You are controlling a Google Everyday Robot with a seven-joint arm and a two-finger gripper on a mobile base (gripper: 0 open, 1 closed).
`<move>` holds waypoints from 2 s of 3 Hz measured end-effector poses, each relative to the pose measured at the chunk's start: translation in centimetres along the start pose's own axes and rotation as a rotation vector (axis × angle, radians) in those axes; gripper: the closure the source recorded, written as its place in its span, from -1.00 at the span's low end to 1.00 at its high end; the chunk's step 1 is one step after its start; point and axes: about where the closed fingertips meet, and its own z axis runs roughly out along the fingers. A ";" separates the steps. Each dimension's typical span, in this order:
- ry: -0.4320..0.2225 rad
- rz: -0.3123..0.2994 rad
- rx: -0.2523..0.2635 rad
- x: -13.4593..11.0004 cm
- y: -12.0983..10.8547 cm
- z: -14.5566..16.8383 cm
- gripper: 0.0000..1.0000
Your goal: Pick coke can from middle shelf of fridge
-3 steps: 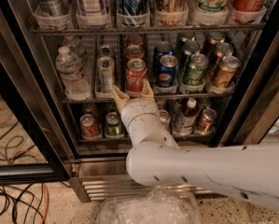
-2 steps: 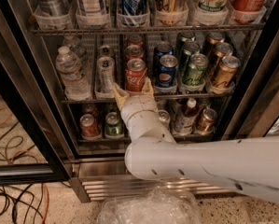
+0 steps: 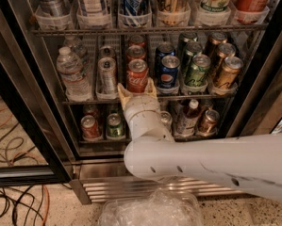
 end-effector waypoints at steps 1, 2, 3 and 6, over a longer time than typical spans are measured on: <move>0.002 -0.015 0.023 0.1 -0.7 -0.3 -0.32; -0.001 -0.013 0.027 0.1 -0.9 0.6 -0.32; -0.001 0.009 0.006 0.2 -0.5 2.7 -0.32; 0.033 0.018 -0.001 1.4 -0.1 5.1 0.09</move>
Offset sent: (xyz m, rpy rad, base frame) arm 0.0198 -0.0096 -0.0046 -0.0117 -0.0030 -0.0302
